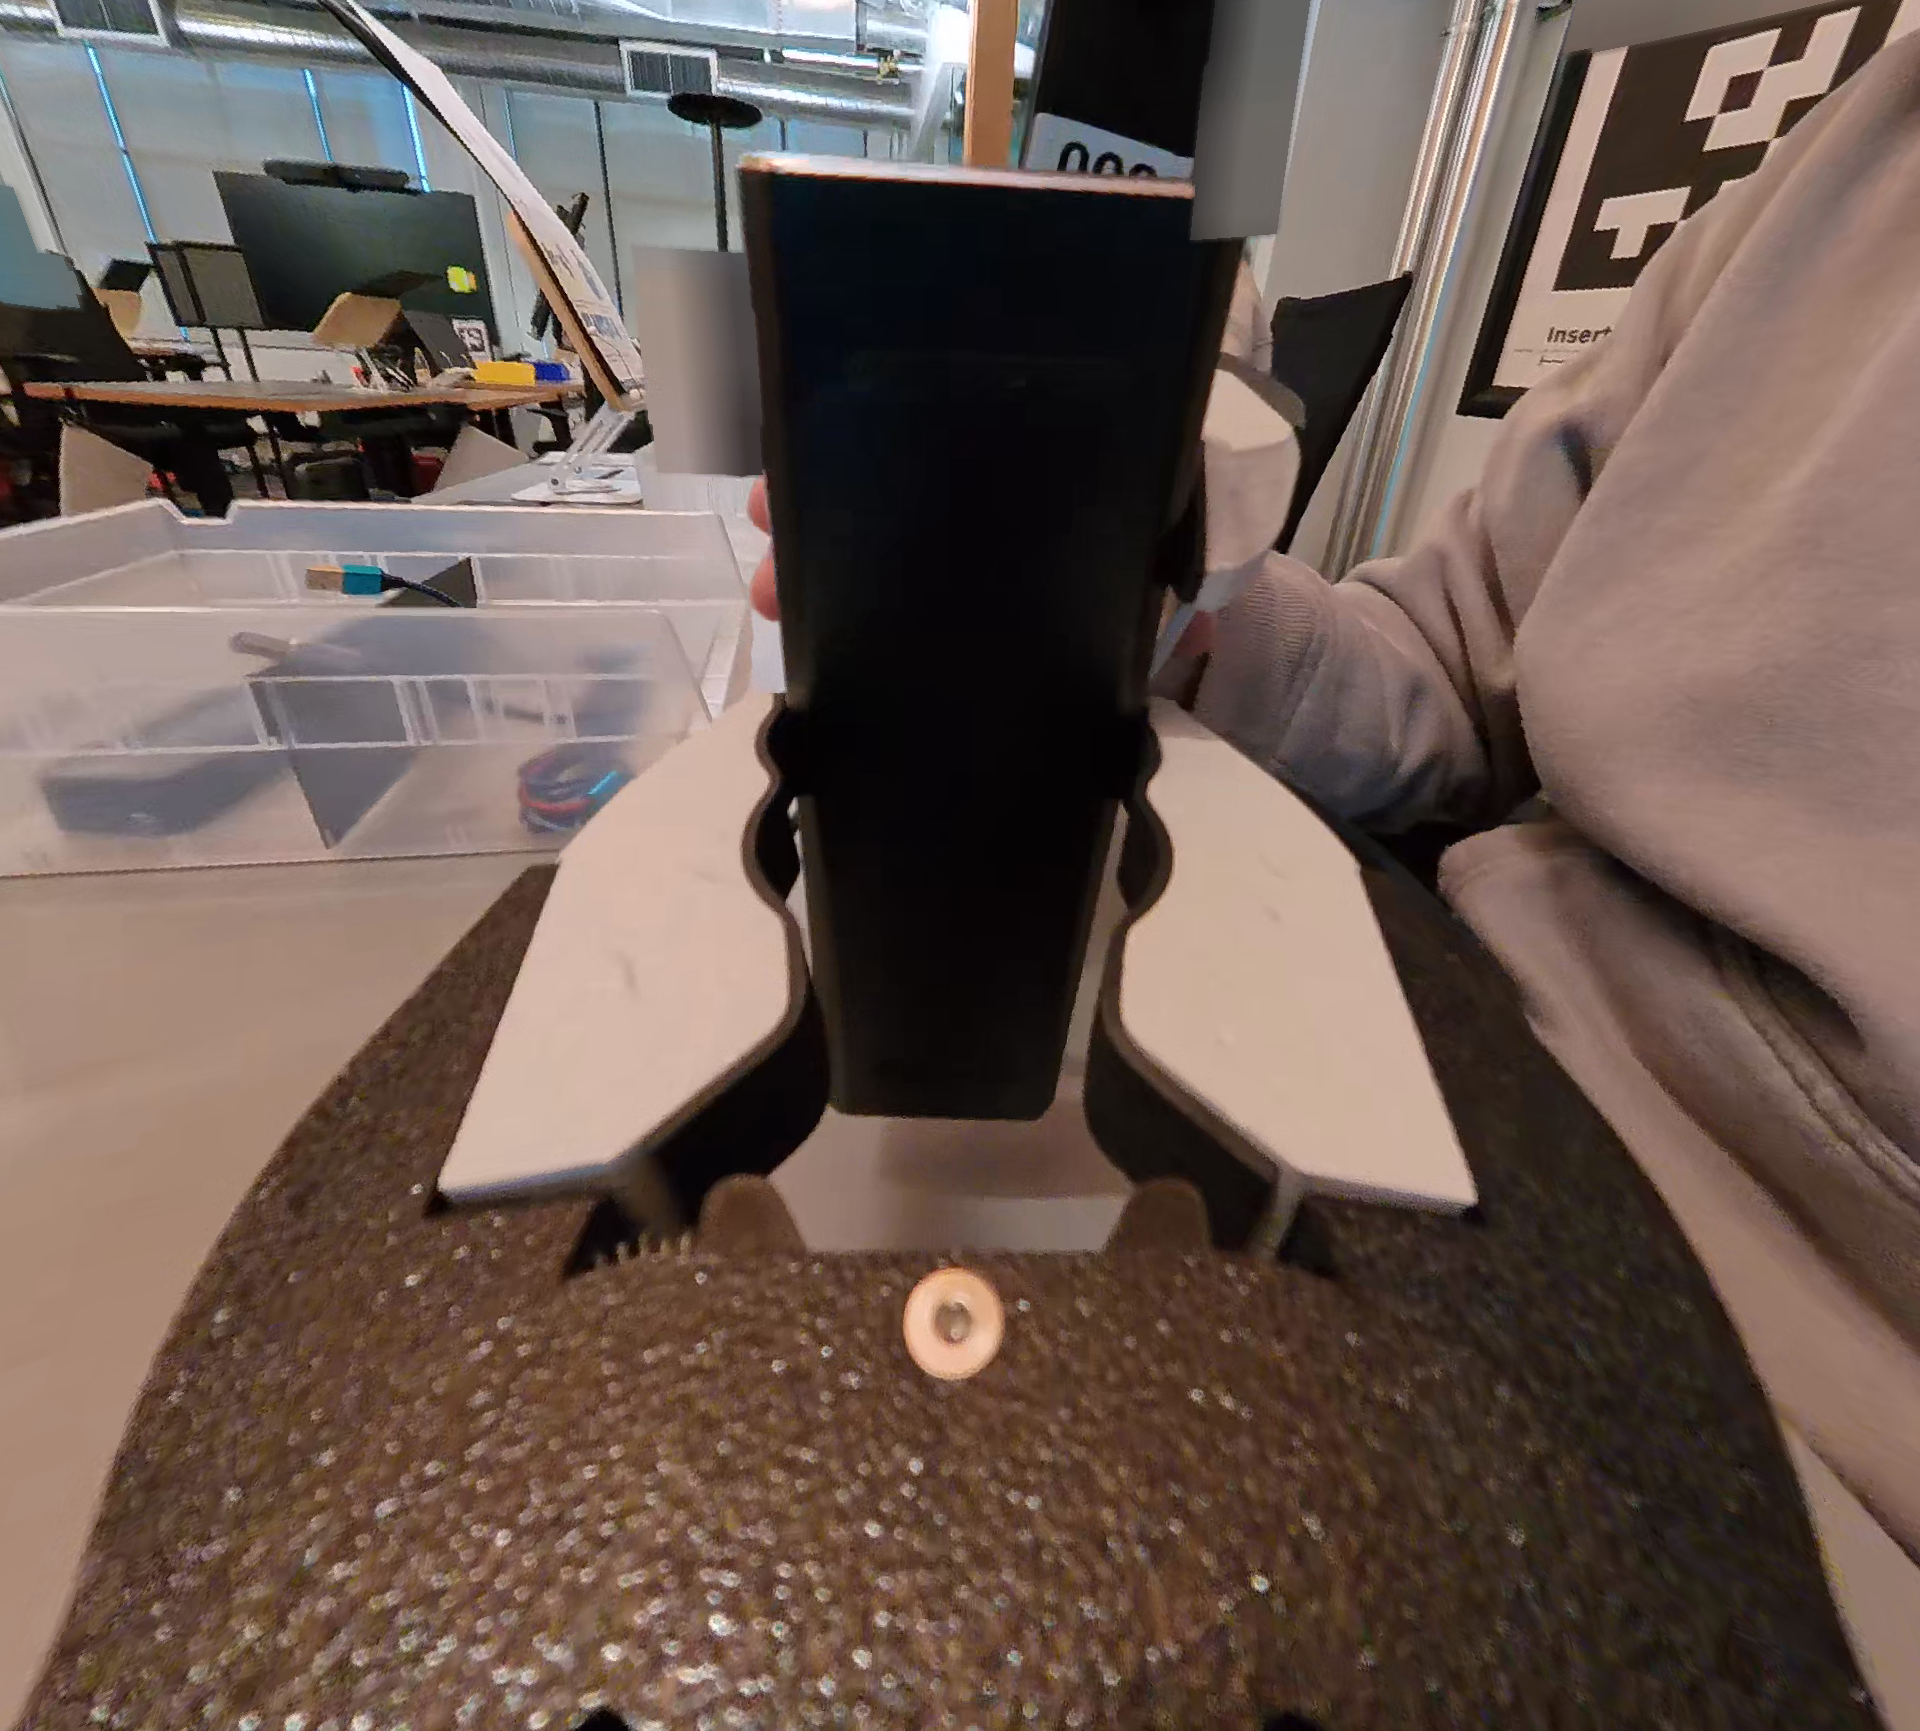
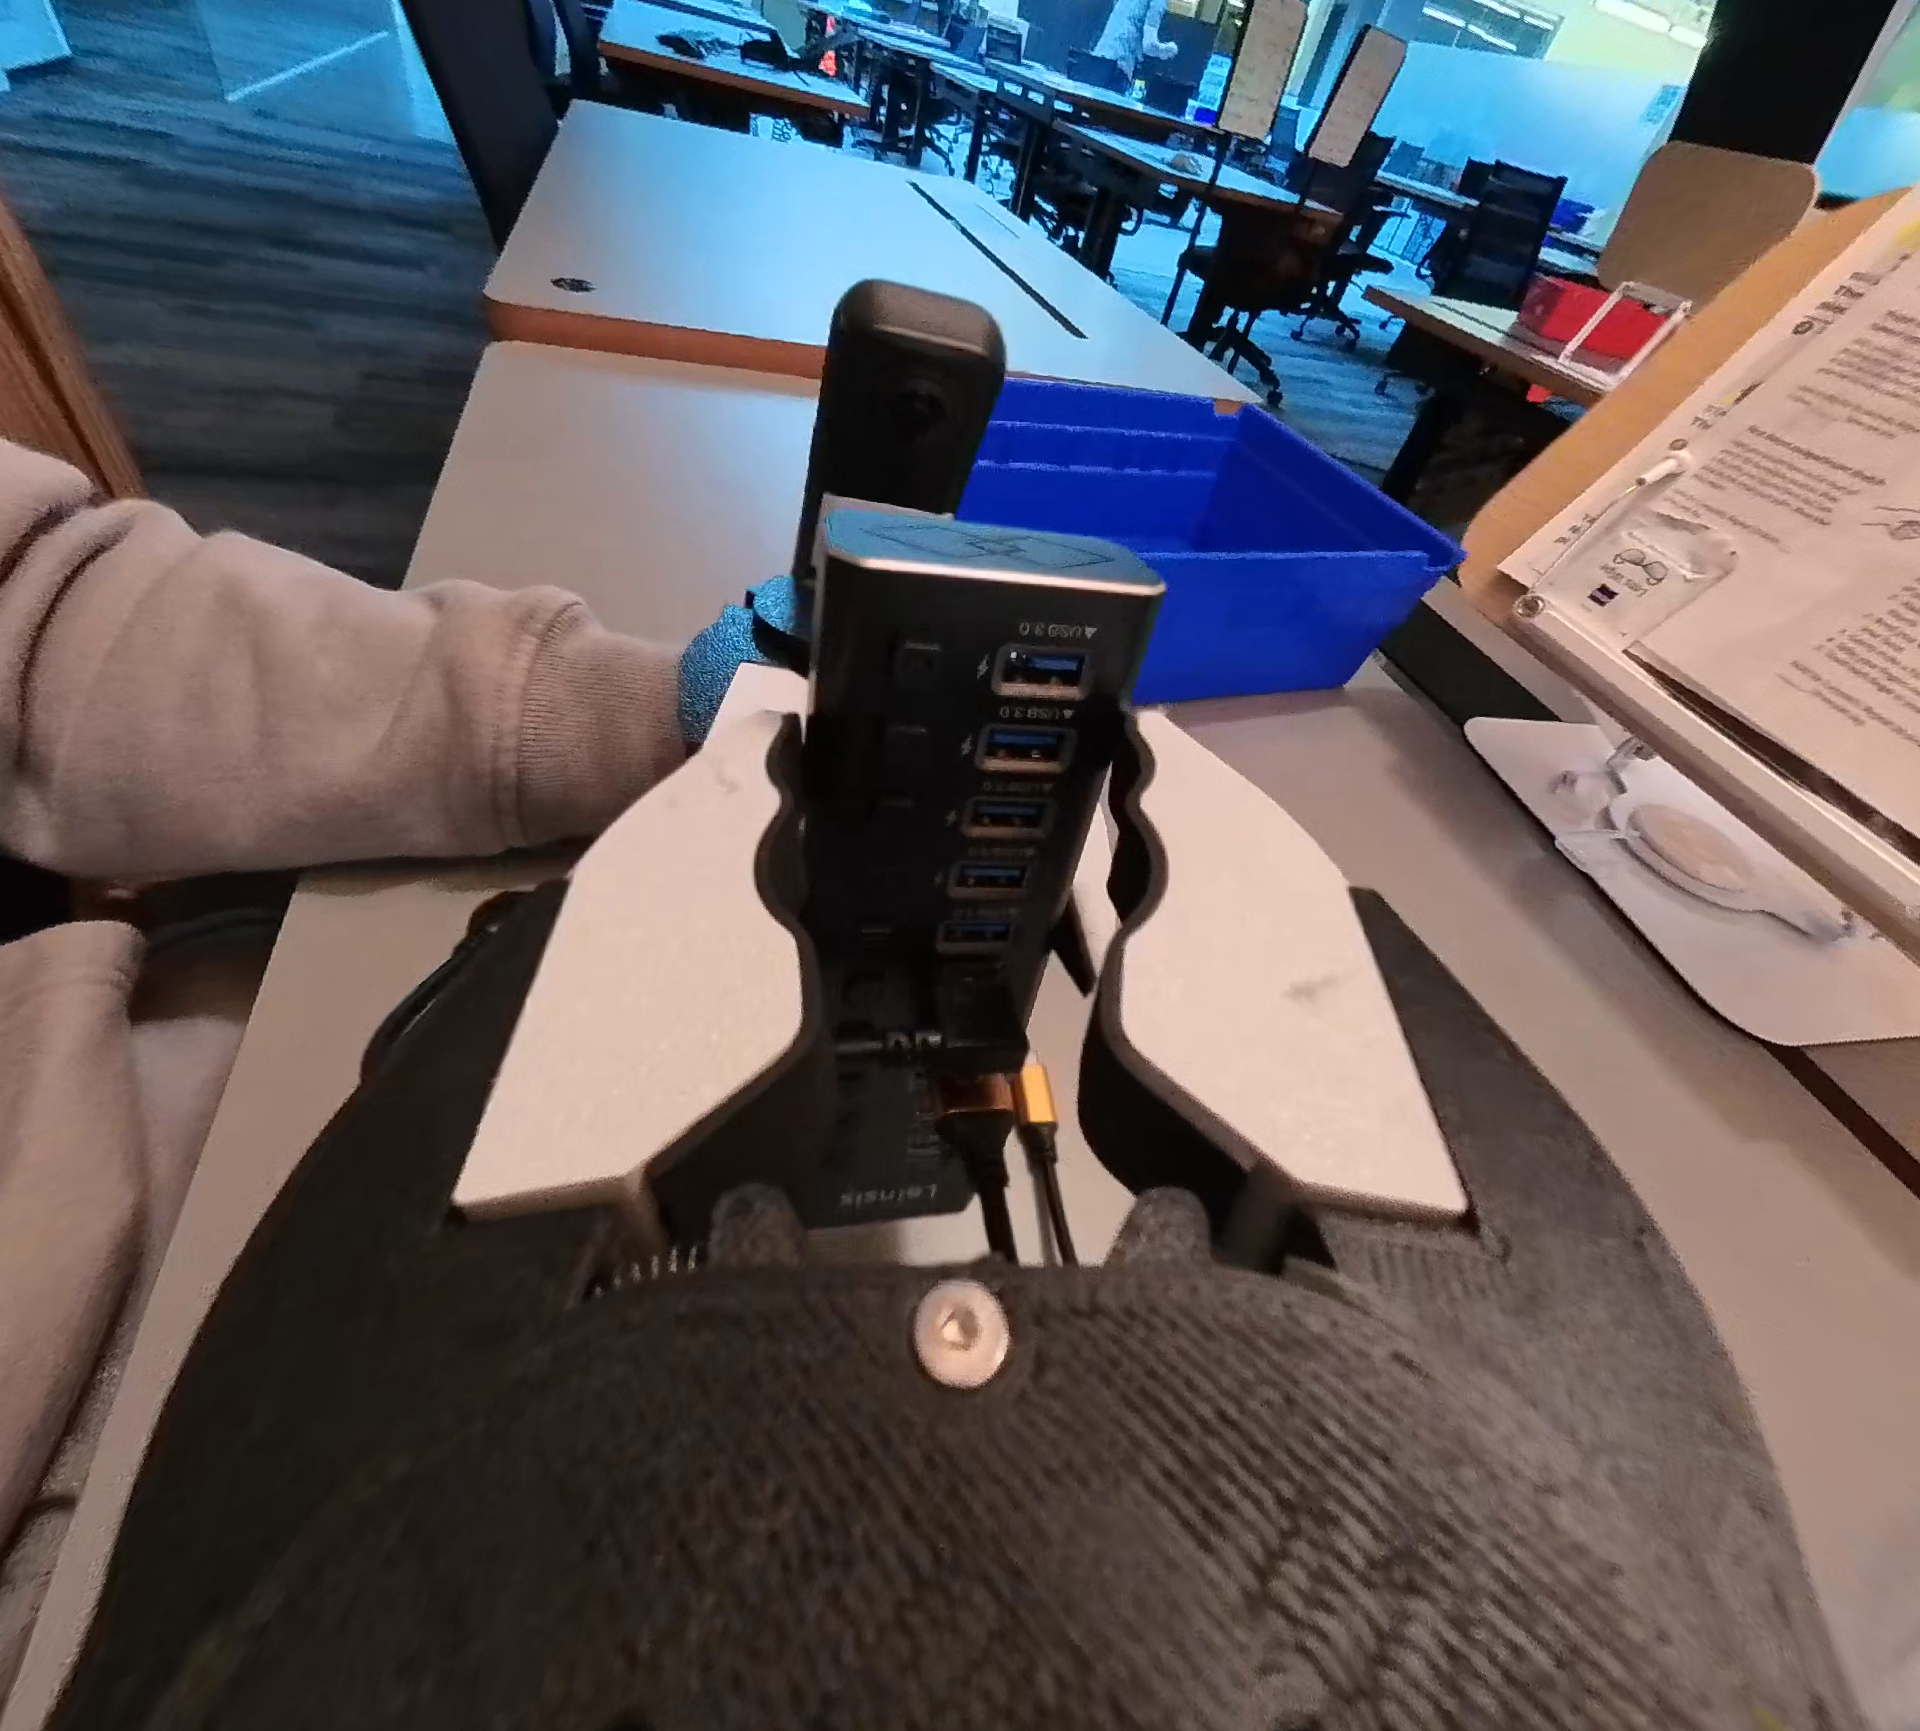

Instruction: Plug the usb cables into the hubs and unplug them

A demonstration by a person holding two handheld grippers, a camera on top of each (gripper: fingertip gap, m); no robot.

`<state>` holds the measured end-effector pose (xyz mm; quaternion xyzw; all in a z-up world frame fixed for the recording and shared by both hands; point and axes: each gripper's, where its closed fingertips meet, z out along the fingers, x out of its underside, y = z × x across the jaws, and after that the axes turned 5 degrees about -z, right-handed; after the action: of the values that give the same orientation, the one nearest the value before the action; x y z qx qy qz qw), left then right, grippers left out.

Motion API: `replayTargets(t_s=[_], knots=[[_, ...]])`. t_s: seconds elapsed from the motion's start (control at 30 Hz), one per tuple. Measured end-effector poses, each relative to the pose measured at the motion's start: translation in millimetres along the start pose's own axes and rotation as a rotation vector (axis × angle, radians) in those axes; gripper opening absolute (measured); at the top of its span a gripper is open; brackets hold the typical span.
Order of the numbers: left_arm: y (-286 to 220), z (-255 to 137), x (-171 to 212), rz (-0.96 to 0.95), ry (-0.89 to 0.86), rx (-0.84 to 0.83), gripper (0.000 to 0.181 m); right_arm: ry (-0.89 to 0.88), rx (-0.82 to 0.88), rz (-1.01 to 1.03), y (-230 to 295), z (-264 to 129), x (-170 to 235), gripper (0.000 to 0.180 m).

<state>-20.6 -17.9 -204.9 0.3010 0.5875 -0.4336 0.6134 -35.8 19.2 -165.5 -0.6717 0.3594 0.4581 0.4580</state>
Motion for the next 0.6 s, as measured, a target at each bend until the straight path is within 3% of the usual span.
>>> replayTargets(t_s=[0.3,0.6], knots=[[1.8,1.7,-3.9,0.036,-0.035,-0.047,0.062,0.060,0.091,0.000,-2.9,-0.5,-1.1,0.058],[8.0,8.0,-2.9,0.037,-0.012,-0.118,0.065,-0.047,0.047,0.174,-11.9,-7.8,-2.9,0.057]])
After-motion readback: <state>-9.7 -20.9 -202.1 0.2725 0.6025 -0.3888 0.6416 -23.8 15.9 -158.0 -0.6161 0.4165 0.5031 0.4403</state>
